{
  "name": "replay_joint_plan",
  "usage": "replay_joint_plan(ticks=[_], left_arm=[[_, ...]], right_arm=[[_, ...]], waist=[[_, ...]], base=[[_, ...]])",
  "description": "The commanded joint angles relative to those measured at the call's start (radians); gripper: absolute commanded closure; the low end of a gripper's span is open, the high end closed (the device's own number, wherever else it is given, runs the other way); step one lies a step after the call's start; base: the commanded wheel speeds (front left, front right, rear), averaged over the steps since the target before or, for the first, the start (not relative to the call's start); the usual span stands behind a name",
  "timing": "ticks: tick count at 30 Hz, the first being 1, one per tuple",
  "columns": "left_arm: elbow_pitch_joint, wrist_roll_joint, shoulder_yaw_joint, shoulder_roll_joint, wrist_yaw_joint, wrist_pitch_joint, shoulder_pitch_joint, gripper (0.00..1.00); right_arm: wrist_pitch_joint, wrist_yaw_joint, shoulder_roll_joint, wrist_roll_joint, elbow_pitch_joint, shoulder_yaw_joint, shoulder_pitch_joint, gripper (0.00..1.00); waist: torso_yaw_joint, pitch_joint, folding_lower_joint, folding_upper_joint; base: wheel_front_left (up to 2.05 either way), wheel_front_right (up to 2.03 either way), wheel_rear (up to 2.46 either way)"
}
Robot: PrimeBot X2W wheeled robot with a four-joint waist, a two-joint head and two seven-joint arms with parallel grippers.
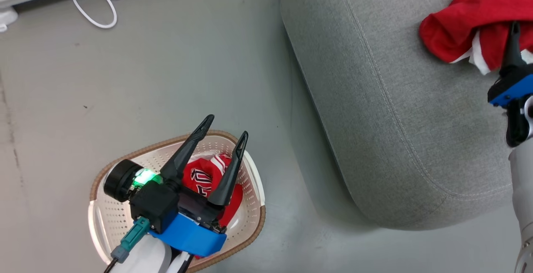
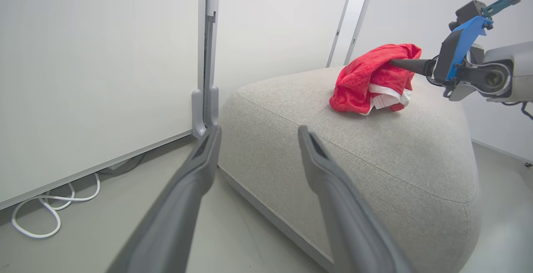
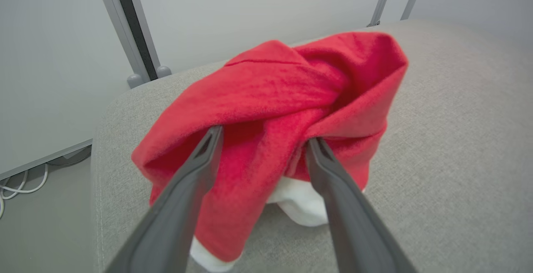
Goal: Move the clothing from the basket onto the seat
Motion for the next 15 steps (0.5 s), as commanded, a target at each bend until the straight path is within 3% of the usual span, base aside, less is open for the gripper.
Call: replay_joint_plan(ticks=[1,15], left_arm=[[0.005,-0.005,0.009,-0.011,-0.005,-0.004,0.01,0.0],[0.069,-0.013,0.08,-0.119,-0.015,-0.005,0.089,0.0]], right_arm=[[-0.005,0.001,-0.006,-0.007,-0.007,0.0,0.024,0.0],[-0.005,0.001,0.015,-0.009,-0.047,0.041,0.174,0.0]], waist=[[0.011,-0.027,0.0,0.0],[0.05,-0.197,0.0,0.0]], base=[[0.0,0.0,0.0],[0.0,0.0,0.0]])
